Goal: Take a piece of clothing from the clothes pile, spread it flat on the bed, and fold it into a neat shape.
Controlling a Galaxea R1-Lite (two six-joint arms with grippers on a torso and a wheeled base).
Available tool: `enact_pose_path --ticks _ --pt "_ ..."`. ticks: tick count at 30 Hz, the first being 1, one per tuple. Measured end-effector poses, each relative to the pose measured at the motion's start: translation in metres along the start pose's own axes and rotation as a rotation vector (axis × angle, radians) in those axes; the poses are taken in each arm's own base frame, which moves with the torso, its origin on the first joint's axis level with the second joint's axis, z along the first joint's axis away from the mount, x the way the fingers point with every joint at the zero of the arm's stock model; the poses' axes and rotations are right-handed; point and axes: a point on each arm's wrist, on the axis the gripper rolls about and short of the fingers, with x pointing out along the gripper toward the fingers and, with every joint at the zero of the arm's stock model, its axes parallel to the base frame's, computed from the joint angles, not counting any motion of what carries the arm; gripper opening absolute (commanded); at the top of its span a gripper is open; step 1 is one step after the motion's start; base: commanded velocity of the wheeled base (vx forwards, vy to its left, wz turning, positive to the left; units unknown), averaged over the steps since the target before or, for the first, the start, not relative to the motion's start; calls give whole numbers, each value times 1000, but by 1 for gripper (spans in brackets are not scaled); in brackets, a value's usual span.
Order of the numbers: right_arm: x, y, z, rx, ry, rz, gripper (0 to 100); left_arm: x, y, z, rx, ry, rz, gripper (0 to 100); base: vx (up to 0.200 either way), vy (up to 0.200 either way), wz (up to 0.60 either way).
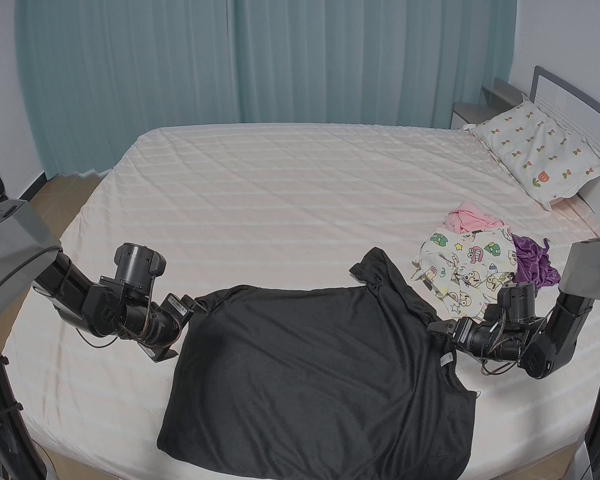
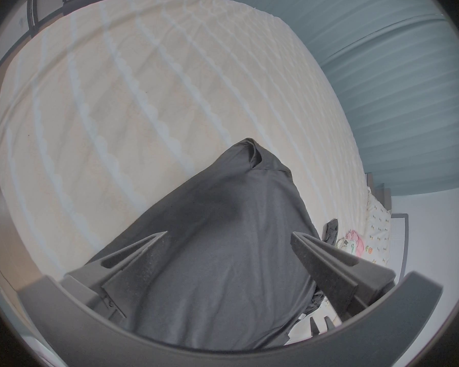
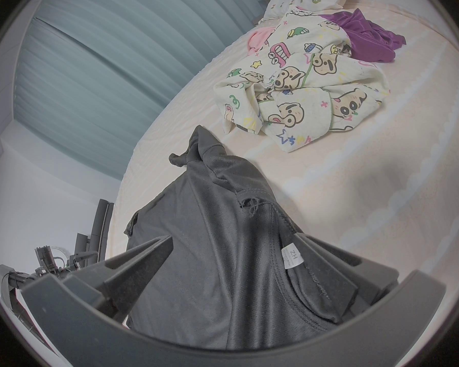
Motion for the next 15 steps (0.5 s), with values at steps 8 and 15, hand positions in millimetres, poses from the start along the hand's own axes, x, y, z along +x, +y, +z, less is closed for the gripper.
enact_pose_path --ticks 8,15 --pt "1 1 -3 -6 10 1 100 21 -18 12 -3 -40 -31 100 0 0 0" --pt "1 3 -6 -12 19 4 100 54 -45 31 5 -144 -65 100 0 0 0"
